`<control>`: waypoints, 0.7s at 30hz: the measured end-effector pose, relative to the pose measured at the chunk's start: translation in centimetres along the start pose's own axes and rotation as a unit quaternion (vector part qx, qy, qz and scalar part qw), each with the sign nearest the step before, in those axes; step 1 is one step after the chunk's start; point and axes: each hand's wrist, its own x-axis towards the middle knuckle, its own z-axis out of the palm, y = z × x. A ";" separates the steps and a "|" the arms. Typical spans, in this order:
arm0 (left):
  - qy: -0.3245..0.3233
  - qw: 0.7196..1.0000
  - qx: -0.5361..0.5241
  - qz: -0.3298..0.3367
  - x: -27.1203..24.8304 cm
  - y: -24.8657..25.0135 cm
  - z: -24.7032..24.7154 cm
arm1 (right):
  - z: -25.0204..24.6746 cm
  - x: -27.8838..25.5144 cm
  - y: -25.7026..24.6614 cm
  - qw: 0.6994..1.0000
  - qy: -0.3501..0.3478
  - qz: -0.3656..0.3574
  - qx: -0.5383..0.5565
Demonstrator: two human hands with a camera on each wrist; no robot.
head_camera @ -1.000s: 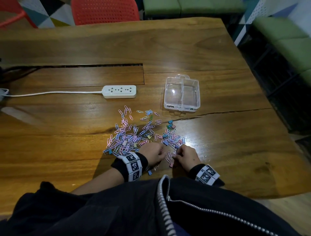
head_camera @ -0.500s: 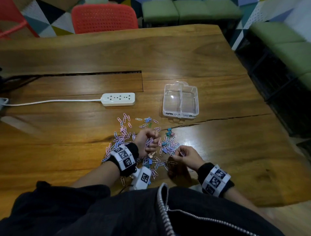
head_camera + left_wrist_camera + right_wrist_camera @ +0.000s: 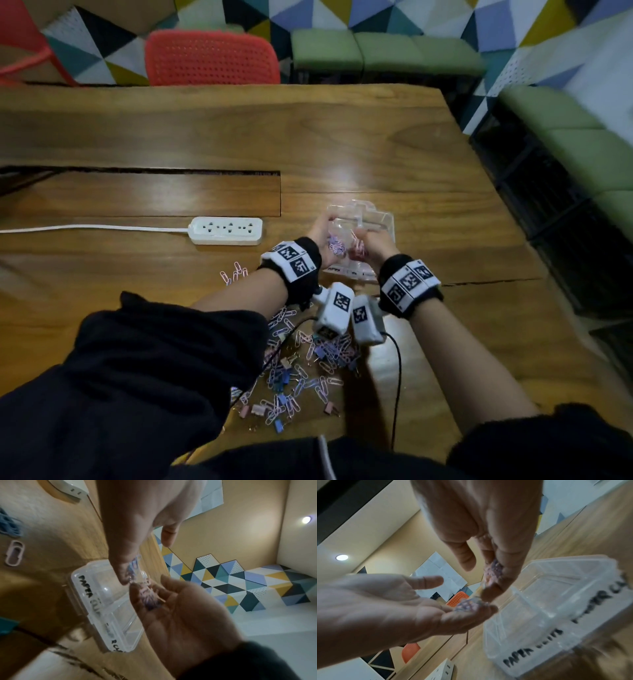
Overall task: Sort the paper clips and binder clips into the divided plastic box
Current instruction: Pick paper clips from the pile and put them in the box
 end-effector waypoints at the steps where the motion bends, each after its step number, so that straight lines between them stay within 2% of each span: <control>1: -0.006 1.000 0.000 0.007 0.2 0.2 0.1 | 0.4 0.0 -0.5 1.000 -0.005 -0.002 0.014; 3: -0.011 1.000 0.005 0.012 0.7 0.5 -0.1 | 0.8 0.0 -0.9 0.999 -0.037 -0.001 0.003; 5: -0.013 0.999 0.035 0.015 0.7 0.6 -0.7 | 0.7 0.0 -0.9 0.996 -0.056 -0.014 -0.060; 7: 0.001 0.995 0.091 0.028 0.5 0.6 -1.3 | 0.3 -0.3 -0.5 0.988 -0.039 -0.060 -0.136; 10: 0.041 0.971 0.223 0.074 -0.6 -0.3 -2.4 | -1.3 -1.4 1.1 0.988 -0.016 -0.094 -0.120; 11: 0.047 0.948 0.301 0.095 -1.1 -1.0 -3.0 | -2.0 -2.1 1.9 0.990 -0.023 -0.090 -0.110; 13: 0.028 0.872 0.471 0.128 -1.7 -3.1 -4.5 | -3.3 -3.6 3.7 0.988 -0.046 -0.076 -0.123; 16: -0.007 0.719 0.682 0.136 -3.0 -7.3 -6.7 | -4.7 -5.2 7.5 0.972 -0.047 -0.066 -0.222; 18: -0.035 0.619 0.771 0.144 -3.4 -9.5 -7.8 | -5.0 -6.3 9.8 0.958 -0.047 -0.049 -0.280; 21: -0.048 0.536 0.827 0.161 -3.5 -11.6 -8.7 | -4.5 -7.8 12.4 0.937 -0.056 -0.016 -0.345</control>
